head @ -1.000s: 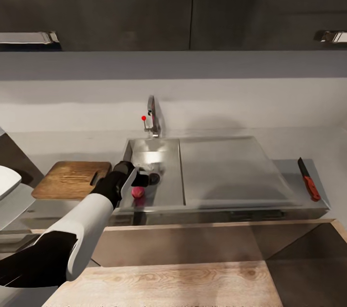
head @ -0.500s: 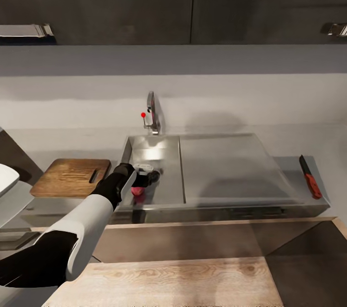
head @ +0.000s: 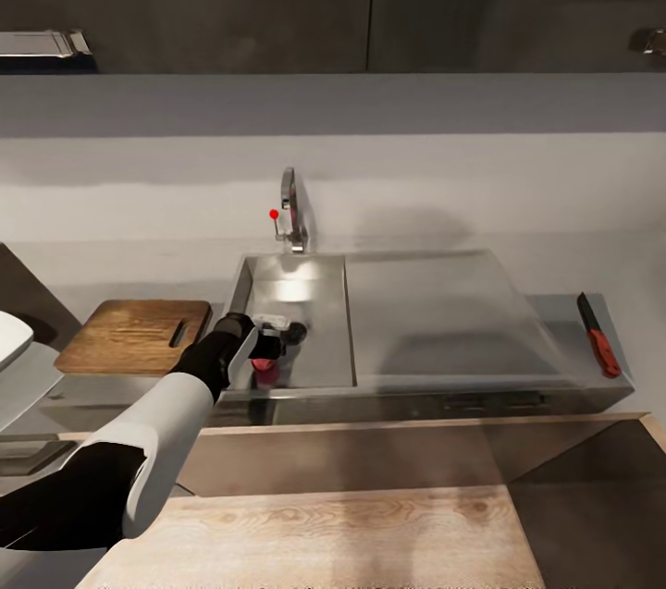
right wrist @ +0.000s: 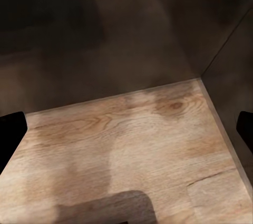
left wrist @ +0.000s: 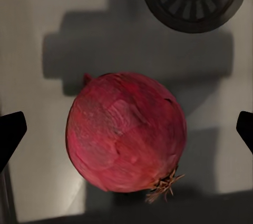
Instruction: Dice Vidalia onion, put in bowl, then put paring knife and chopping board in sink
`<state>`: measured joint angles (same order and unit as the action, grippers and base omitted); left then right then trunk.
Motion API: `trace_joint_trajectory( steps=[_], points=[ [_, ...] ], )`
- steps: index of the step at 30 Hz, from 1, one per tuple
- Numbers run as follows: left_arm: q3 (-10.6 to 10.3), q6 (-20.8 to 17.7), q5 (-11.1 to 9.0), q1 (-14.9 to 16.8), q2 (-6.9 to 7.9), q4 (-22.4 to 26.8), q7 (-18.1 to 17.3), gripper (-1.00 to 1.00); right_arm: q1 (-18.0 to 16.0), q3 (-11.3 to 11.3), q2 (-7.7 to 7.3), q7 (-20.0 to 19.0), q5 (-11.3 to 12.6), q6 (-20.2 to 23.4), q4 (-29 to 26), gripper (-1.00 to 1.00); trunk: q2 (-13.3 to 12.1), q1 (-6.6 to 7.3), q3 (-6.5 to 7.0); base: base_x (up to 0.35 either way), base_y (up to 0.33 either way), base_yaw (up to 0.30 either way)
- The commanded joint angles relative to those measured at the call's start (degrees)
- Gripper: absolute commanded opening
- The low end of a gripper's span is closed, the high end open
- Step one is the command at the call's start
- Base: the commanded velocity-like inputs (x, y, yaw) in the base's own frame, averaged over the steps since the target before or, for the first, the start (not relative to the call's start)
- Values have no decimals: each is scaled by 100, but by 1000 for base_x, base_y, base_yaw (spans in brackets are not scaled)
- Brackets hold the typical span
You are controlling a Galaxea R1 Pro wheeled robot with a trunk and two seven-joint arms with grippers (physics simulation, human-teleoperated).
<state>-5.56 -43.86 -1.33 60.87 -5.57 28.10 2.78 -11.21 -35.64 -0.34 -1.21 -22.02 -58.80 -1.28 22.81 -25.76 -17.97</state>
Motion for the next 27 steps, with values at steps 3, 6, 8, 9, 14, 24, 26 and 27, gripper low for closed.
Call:
trace_joint_trajectory(
  steps=[3,6,8,9,14,24,26,27],
  points=[
    [-24,-26,-16,4,8,3,29,100,-4,-49,-1,-17,-39,-18,5,100,11,-3,-36,0,0,0],
    [-24,-26,-16,4,11,3,29,100,-4,-49,-1,-16,-39,-18,5,100,11,-3,-63,0,0,0],
    [-24,-26,-15,4,12,2,29,100,-4,-49,-1,-16,-39,-18,5,100,11,-3,-80,0,0,0],
    [-24,-26,-12,4,12,2,29,100,-4,-49,-1,-17,-39,-18,5,100,11,-3,-89,0,0,0],
    [-24,-24,-8,3,12,0,34,100,-4,-49,-1,-19,-39,-18,5,100,11,-3,-133,0,0,0],
    [-24,-18,1,4,12,-90,38,100,-4,-49,-1,-20,-39,-18,5,100,11,-3,-205,0,0,0],
    [-24,-18,1,4,12,-95,35,100,-4,-49,-1,-20,-39,-18,5,100,11,-3,-209,0,0,0],
    [-26,-18,1,4,12,-98,33,-100,-4,-49,-1,-20,-39,-18,5,100,11,-3,-210,0,0,0]
  ],
)
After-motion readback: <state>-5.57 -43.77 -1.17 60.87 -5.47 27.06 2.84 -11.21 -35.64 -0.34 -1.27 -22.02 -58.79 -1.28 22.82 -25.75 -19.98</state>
